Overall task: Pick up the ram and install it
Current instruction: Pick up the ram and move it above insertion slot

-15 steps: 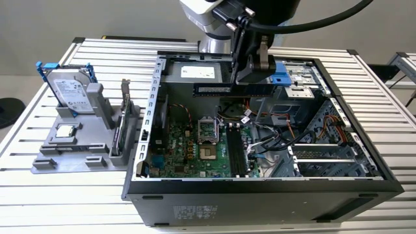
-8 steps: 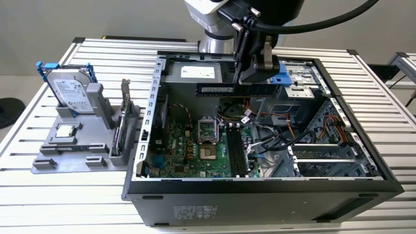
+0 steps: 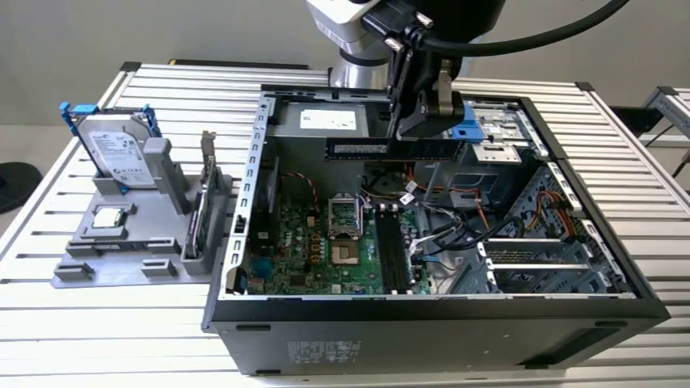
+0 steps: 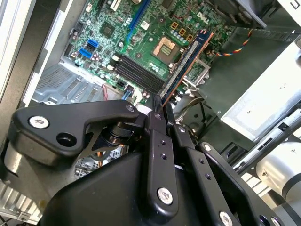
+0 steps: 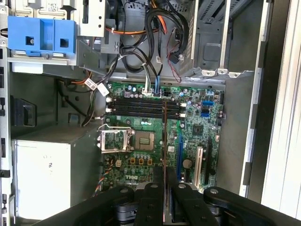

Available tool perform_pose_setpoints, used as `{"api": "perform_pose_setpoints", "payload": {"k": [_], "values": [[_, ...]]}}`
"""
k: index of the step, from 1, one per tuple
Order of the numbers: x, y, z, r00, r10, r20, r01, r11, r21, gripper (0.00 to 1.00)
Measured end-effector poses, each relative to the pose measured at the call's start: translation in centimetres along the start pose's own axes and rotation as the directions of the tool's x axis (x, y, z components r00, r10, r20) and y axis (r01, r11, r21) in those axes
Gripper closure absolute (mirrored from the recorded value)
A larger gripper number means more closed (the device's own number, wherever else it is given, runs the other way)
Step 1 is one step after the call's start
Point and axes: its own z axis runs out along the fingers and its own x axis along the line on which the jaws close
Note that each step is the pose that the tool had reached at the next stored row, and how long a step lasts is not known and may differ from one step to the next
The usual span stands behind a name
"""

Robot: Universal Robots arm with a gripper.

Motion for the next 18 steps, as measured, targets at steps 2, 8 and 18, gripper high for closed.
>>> {"api": "perform_pose_setpoints", "payload": {"k": [2, 8, 18], "values": [[0.00, 0.00, 0.00, 1.0000, 0.000, 0.0000, 0.000, 1.0000, 0.0000, 1.00], [0.01, 0.01, 0.00, 0.9998, 0.018, -0.0009, -0.018, 0.9998, 0.0000, 1.00], [0.00, 0.00, 0.00, 0.9973, 0.074, -0.0034, -0.074, 0.9973, 0.0000, 1.00]]}}
